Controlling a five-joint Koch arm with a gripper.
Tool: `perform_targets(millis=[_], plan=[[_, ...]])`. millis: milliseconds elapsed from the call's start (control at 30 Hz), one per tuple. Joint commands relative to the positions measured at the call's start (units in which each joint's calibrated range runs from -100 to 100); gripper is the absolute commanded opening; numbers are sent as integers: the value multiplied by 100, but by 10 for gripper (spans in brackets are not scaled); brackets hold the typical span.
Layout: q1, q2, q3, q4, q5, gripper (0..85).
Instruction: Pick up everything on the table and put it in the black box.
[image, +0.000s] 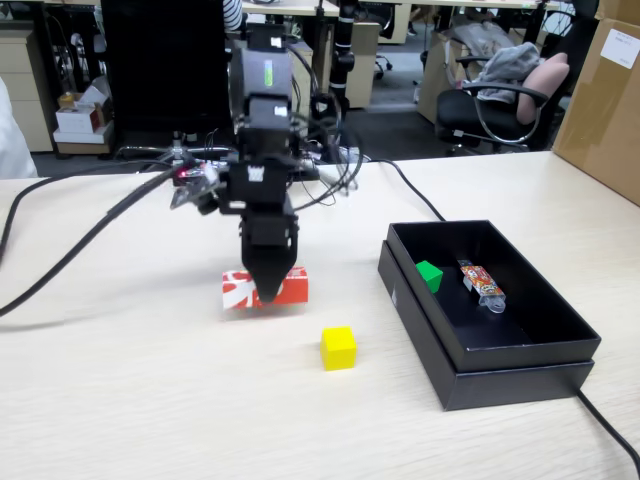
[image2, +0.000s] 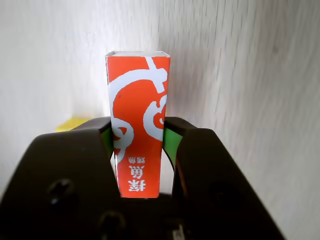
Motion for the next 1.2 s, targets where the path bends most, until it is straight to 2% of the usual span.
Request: perform_targets(millis=[0, 100, 267, 433, 467, 700, 800, 1067, 1100, 1167], plan=[[337, -1408, 30, -154, 103, 9], [918, -2338, -278, -171, 254, 9], [1607, -2774, -396, -171, 459, 9], [2017, -2418, 157, -171, 654, 9], [2105, -1603, 810, -171, 718, 9], [2105, 15, 2079, -171, 757, 9], [2081, 1438, 2985, -171, 757, 9], [2076, 2355, 2886, -154, 811, 11], [2071, 2378, 2831, -154, 811, 17], [2071, 2413, 2632, -162, 791, 142]])
